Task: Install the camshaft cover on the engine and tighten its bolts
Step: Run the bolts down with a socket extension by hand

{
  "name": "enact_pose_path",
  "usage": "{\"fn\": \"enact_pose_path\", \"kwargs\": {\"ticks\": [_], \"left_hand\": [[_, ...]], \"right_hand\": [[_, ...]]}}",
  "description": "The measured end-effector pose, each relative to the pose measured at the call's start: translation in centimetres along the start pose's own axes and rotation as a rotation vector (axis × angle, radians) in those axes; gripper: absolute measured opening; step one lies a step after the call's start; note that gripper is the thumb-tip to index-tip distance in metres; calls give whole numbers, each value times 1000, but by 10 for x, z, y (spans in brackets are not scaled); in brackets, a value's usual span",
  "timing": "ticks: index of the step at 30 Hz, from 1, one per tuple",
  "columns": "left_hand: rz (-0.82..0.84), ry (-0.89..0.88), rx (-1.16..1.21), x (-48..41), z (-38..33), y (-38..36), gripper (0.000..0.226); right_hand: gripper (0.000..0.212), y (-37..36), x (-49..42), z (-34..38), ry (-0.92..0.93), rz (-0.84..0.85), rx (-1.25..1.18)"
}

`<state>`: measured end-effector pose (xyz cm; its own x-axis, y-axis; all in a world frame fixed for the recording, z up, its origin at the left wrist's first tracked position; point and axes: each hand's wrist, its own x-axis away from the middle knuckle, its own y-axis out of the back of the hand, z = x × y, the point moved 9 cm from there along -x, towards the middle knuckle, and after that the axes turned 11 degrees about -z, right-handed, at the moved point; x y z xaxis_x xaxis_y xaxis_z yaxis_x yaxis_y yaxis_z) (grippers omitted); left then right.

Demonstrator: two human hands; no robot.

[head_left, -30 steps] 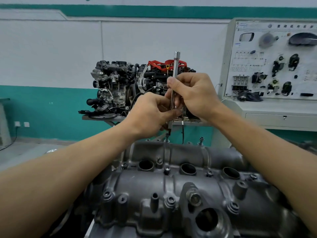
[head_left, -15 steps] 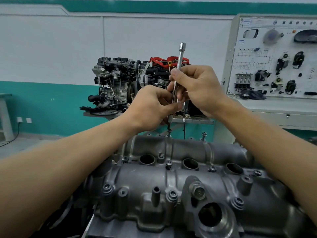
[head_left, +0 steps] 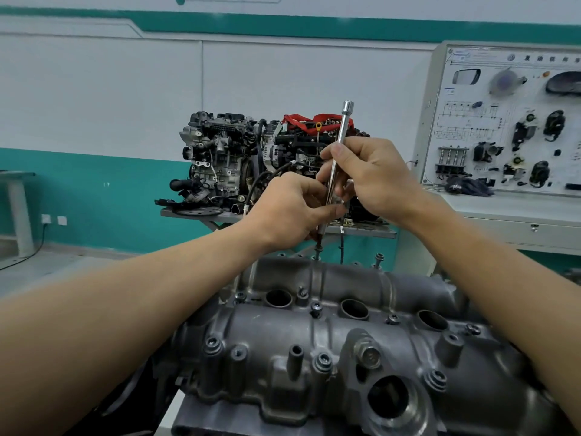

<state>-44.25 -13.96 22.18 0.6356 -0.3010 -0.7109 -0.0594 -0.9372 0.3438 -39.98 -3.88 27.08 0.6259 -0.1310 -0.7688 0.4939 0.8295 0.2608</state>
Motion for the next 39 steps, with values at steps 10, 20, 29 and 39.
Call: {"fn": "enact_pose_path", "kwargs": {"ticks": [10,20,29,39], "left_hand": [[84,24,-37,7,3,-4,18],[186,45,12,12,-6,-14,19],[-55,-104,24,5,-23,9,23],[41,-68,-58,6,-23,-2,30]], "right_hand": [[19,9,-1,2,45,-56,-46],[24,6,1,4,-26,3,-108],[30,7,1,8,23,-99,-112],[23,2,-1,5,-46,18,-212]]}}
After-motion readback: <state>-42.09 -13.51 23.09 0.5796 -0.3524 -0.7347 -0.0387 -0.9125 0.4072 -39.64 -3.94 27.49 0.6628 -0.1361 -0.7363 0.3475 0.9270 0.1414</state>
